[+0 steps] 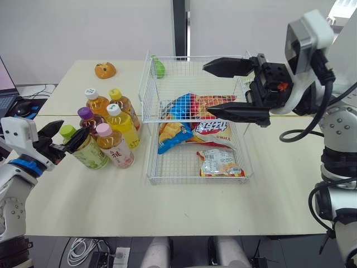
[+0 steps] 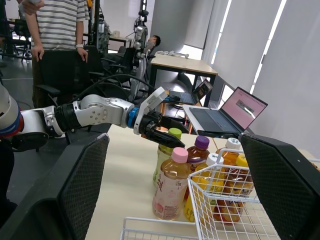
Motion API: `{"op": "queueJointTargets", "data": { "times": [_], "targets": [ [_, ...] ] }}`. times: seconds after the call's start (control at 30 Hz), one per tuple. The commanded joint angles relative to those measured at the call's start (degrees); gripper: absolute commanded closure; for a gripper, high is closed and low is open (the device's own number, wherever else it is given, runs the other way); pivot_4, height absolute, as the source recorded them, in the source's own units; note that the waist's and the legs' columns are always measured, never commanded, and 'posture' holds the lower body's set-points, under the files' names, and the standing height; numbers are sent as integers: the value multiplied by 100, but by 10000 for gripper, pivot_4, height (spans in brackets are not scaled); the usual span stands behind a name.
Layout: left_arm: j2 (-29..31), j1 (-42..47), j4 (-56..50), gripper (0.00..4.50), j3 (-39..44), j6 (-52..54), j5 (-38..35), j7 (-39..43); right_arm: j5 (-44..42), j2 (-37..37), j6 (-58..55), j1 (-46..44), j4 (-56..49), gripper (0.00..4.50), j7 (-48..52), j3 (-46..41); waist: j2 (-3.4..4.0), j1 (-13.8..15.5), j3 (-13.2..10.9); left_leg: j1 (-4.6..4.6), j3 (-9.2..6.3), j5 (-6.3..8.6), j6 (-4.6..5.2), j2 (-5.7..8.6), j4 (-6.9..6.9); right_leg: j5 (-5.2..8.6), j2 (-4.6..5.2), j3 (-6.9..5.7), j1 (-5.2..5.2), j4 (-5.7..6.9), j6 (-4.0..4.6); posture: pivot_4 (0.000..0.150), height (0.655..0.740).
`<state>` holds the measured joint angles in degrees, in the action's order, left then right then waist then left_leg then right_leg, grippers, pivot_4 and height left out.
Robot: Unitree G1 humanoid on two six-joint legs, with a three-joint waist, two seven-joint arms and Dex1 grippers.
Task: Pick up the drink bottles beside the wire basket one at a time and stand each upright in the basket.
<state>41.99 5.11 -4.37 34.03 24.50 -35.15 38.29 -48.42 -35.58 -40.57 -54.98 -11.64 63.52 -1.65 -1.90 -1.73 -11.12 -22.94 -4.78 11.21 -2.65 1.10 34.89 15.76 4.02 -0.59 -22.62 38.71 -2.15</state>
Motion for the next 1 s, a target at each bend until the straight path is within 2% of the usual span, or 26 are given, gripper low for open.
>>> {"op": "queueJointTargets", "data": {
  "times": [0.03, 0.2, 0.53, 0.7, 0.77, 1.0],
  "targets": [
    [125, -10, -36, 15238, 42, -71, 68, 56, -104, -75, 19, -50, -200, 0, -51, -234, 0, 1, 0, 0, 0, 0, 0, 0, 0, 0, 0, 0, 0, 0, 0, 1500, 7400],
    [134, -21, 21, 31356, 31, -101, 132, 108, -121, -80, 10, -27, -248, 0, -49, -235, 0, 3, 0, 0, 1, 0, 0, 0, 0, 0, 0, 1, 0, 0, 0, 1500, 7400],
    [257, -156, -191, 31437, 419, 145, -153, 167, -100, -58, 25, 87, -345, 0, -108, -248, 0, -7, 0, 0, 0, 0, 0, -1, 0, 0, 0, 1, 0, 0, 0, 1500, 7400],
    [517, -258, -305, 31437, 859, 644, -719, 361, -68, -57, 62, 89, -295, 0, -91, -217, -2, -12, -7, -5, 1, 1, -1, -6, -1, 0, -1, 1, -8, 0, 0, 1500, 7400],
    [756, -311, -272, 31437, 1126, 996, -990, 533, -19, -18, 129, 71, -258, 0, -42, -161, -17, -3, -17, -6, -1, 1, -1, -5, -1, 1, -1, -1, -9, -1, 0, 1500, 7400],
    [1506, -532, -259, 31437, 1688, 1583, -1171, 995, -6, 68, 218, 102, -240, 0, -13, -136, -31, -3, -28, -15, 0, 2, -2, -6, -2, 1, -1, 0, -19, -7, 0, 1500, 7400]
  ]
}}
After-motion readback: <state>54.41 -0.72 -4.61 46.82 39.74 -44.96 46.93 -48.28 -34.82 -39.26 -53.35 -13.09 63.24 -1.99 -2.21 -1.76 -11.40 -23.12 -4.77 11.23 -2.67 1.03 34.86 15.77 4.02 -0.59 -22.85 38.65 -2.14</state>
